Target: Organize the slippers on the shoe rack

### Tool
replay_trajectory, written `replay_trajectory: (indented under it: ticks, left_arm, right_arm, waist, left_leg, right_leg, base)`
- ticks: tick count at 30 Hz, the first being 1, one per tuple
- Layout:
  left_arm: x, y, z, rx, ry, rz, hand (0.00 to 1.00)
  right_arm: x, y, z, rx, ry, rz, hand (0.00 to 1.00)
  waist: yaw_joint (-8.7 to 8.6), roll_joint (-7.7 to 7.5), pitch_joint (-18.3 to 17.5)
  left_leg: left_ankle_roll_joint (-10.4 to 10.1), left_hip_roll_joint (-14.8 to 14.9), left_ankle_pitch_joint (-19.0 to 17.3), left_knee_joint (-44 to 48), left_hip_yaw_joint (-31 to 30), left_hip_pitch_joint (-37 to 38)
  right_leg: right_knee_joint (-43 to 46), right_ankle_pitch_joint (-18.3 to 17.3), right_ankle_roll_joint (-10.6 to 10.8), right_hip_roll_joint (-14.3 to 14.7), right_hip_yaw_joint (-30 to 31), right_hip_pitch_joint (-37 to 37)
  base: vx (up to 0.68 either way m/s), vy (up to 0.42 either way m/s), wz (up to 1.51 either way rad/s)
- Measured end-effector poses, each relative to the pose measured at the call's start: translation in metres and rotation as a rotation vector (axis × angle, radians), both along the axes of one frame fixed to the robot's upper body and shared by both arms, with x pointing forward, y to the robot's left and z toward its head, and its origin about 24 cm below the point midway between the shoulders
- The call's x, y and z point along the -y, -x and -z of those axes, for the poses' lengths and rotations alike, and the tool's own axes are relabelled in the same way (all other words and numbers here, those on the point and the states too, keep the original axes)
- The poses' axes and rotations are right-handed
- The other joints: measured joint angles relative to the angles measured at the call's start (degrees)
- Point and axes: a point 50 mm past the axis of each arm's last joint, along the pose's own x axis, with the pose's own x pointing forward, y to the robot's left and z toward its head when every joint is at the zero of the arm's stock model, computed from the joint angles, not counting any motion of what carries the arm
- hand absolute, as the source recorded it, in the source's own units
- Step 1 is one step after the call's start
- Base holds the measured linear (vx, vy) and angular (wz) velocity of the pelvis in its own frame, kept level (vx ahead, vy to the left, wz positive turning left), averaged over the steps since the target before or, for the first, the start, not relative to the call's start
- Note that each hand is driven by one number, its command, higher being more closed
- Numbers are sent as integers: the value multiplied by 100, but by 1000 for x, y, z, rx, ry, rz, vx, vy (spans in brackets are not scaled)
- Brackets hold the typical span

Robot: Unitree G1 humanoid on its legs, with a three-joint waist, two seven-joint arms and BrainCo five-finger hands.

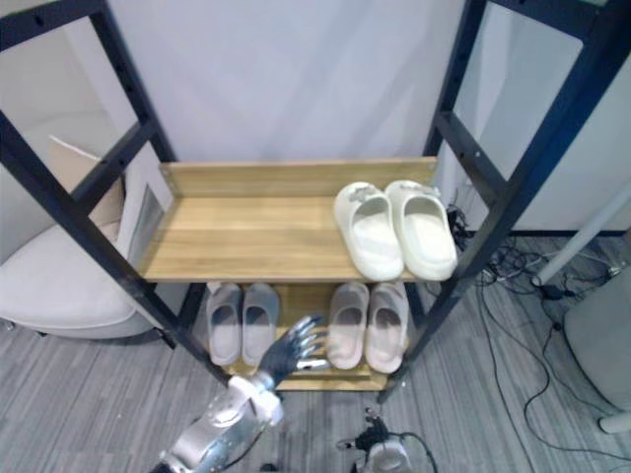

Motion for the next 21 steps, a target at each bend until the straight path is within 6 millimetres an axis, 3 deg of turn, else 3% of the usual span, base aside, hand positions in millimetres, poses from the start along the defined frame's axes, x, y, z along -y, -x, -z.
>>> replay_trajectory:
  ticks: [3,11,16,21]
  left_arm:
    - [-33,12,32,-123,-165,-89,0]
    - [-89,48,70,-348,-379,-300,0]
    - [-98,69,79,-411,-475,-305,0]
    - [-101,76,81,-437,-483,-360,0]
  right_arm:
    - [-1,3,1,-4,-6,2,0]
    - [1,5,1,4,-14,30,0]
    - [2,8,3,-7,-16,45,0]
    - [1,7,3,-6,-16,43,0]
  waist:
    - [26,-109,4]
    - [75,-138,8]
    - [85,-185,37]
    - [130,-174,43]
  left_leg:
    - [-11,1,-14,0,3,72]
    - [-15,16,-72,-2,57,160]
    - [-17,27,-99,-2,120,179]
    - [-27,43,-167,-1,310,262]
  right_leg:
    - [-1,-28,-14,0,-5,64]
    - [-1,-61,-12,10,21,129]
    - [11,-59,-13,20,79,125]
    - [17,-59,-14,44,299,90]
  base:
    - [0,0,0]
    - [8,2,-2]
    - [5,4,-3]
    - [-1,12,-25]
